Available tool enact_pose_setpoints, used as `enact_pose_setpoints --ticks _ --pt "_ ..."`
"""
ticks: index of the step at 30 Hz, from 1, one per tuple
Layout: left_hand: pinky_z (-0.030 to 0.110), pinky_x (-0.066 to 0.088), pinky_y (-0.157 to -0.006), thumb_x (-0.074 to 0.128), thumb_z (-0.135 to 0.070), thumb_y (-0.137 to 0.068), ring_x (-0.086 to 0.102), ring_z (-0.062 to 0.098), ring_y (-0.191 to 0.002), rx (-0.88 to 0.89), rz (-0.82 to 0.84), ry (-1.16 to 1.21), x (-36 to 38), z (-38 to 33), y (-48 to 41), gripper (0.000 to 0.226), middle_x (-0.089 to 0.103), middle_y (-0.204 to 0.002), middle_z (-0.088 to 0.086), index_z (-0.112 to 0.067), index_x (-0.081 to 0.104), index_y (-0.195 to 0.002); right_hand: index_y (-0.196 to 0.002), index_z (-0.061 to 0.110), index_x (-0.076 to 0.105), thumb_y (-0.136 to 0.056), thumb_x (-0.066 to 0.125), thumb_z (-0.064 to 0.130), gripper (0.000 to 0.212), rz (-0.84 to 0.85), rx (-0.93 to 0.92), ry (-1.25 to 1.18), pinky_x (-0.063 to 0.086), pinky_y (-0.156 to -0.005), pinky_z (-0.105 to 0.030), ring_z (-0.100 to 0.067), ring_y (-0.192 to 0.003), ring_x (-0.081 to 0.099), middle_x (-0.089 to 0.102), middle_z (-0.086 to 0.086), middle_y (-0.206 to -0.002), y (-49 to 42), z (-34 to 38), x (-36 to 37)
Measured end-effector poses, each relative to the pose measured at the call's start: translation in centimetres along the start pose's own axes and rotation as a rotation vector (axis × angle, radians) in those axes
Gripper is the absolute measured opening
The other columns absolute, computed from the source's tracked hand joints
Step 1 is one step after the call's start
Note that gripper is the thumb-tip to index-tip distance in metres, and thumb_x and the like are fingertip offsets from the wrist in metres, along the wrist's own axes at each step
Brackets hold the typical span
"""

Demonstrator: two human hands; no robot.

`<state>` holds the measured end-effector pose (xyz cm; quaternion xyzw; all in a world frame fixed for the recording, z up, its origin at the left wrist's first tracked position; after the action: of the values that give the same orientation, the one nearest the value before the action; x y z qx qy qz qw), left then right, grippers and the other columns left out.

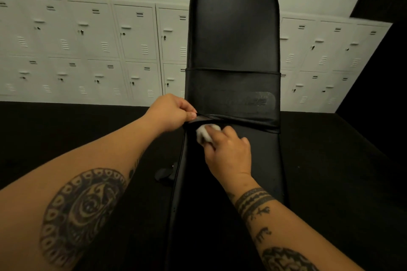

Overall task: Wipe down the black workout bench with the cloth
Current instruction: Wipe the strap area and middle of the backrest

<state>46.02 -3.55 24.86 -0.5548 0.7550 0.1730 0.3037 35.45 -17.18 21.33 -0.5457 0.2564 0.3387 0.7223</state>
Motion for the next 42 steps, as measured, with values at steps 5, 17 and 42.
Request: enact_pose_setpoints --ticks 5,17,42 --pt "0.033 0.051 -0.090 0.076 -0.019 -0.089 0.065 0.014 -0.096 -0.058 -0.010 0.045 0.0 0.3 0.1 0.015 0.073 -0.089 -0.005 -0.031 0.075 -0.080 -0.108 0.027 0.070 -0.092 0.054 0.036 0.025 0.017 0.373 -0.258 0.039 -0.079 -0.039 -0.026 -0.093 0.058 0.060 -0.001 -0.102 -0.6 2.1 0.9" --pt "0.035 0.050 -0.089 0.069 -0.033 -0.091 0.054 0.009 -0.094 0.695 -0.025 -0.615 2.4 -1.9 4.2 0.019 0.069 -0.094 -0.016 -0.031 0.078 -0.107 -0.103 0.028 0.074 -0.080 0.060 0.033 0.027 0.004 0.203 -0.144 0.049 -0.066 -0.039 -0.026 -0.068 0.058 0.055 0.001 -0.080 3.3 -7.0 -3.3" --pt "0.036 0.055 -0.078 0.069 0.001 -0.087 0.063 0.020 -0.088 -0.161 -0.276 0.371 1.6 4.8 1.9 0.030 0.065 -0.087 0.000 -0.030 0.068 -0.090 -0.121 0.029 0.065 -0.084 0.060 0.035 0.038 0.212 -0.095 0.011 0.033 -0.071 -0.039 -0.033 -0.085 0.061 0.057 -0.008 -0.105 -0.6 2.8 1.2"
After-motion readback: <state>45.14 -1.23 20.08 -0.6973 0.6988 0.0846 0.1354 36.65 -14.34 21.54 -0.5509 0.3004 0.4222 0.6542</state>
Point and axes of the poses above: each hand's wrist, its own y-axis away from the middle knuckle, its own x-axis out of the palm, z = x × y, the point moved 8 cm from there along -y, towards the middle knuckle
